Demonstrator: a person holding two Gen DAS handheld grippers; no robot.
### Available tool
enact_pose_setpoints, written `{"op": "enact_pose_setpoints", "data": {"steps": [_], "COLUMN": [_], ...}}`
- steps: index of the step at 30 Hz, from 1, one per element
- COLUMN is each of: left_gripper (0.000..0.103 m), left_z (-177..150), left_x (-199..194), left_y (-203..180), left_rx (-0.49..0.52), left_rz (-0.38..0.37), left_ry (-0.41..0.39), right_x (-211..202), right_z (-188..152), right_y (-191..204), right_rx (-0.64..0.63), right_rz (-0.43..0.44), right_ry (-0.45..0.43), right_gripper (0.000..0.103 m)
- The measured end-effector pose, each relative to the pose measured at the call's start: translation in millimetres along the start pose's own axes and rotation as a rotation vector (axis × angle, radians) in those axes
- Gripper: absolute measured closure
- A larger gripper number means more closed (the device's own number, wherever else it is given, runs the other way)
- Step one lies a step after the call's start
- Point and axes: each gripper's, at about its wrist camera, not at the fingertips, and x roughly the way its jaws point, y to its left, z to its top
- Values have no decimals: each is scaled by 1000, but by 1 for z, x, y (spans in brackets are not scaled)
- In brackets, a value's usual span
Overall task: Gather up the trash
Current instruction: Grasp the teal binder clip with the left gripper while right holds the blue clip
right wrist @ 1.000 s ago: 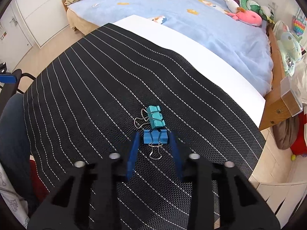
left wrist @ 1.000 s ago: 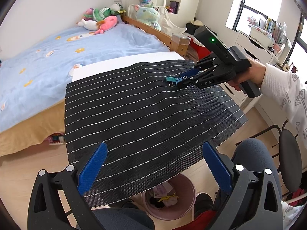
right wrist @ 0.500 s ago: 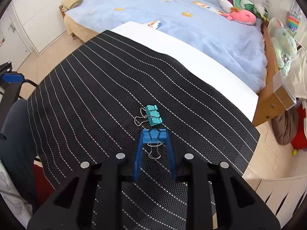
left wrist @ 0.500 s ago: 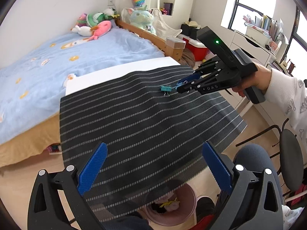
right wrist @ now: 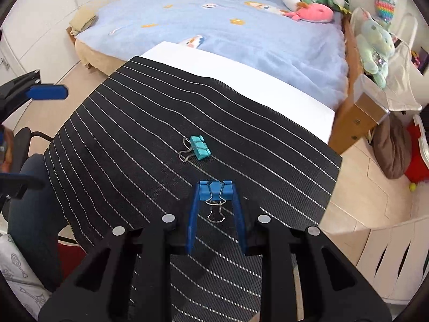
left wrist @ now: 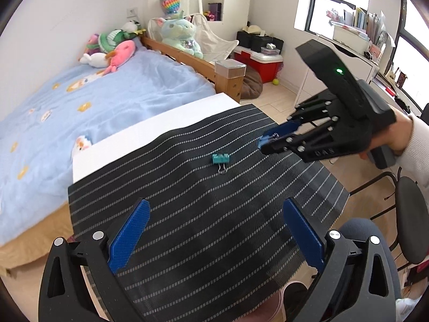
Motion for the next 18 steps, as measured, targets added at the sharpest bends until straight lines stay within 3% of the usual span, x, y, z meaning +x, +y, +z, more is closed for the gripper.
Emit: {"op": "enact_pose_setpoints", "data": {"steps": [18], "left_gripper": [8], "left_z": [55], "left_x": [81], "left_y": [-2], "left_rx": [40], "left_rz": [9], "left_ry": [129], "right_x": [-12], "right_z": [-18], "right_y": [-17], "right_rx": [51], "right_rz": [-19], "right_ry": [22], "right_gripper": [79]}}
